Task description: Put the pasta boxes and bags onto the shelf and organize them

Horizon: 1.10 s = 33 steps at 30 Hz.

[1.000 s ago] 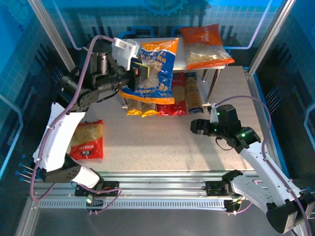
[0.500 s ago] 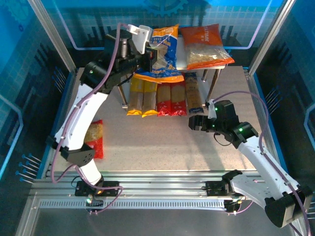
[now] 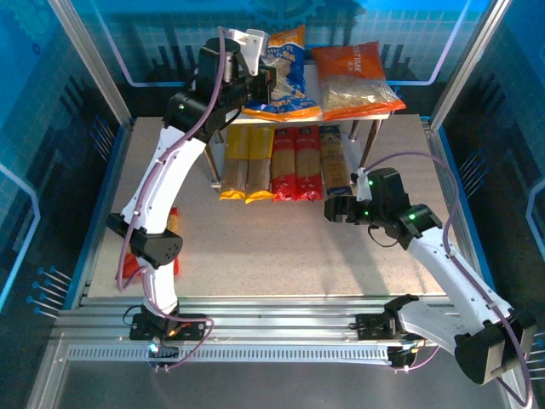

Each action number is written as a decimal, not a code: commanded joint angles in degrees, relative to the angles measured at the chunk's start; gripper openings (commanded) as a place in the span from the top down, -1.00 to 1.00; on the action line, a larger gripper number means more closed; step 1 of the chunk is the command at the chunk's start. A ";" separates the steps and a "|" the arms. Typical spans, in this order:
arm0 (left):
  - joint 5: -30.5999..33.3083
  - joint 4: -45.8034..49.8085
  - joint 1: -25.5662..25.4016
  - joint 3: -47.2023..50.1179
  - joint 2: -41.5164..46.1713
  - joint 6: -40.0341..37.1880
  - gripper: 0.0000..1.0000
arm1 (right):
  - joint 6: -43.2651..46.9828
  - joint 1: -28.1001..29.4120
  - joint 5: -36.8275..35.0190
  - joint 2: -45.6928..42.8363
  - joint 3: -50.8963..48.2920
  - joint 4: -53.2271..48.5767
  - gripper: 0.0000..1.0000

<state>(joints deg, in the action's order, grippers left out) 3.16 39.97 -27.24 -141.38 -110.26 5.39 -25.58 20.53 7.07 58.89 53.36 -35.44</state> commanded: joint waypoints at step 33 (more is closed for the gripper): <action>-11.82 -14.80 3.25 -9.71 -12.32 1.85 1.00 | 1.98 -5.24 3.83 1.75 -0.10 1.69 -0.67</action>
<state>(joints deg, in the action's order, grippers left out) -5.67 32.53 -24.32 -147.81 -122.04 6.11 -24.32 16.16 9.67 60.42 53.34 -34.83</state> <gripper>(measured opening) 0.048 0.835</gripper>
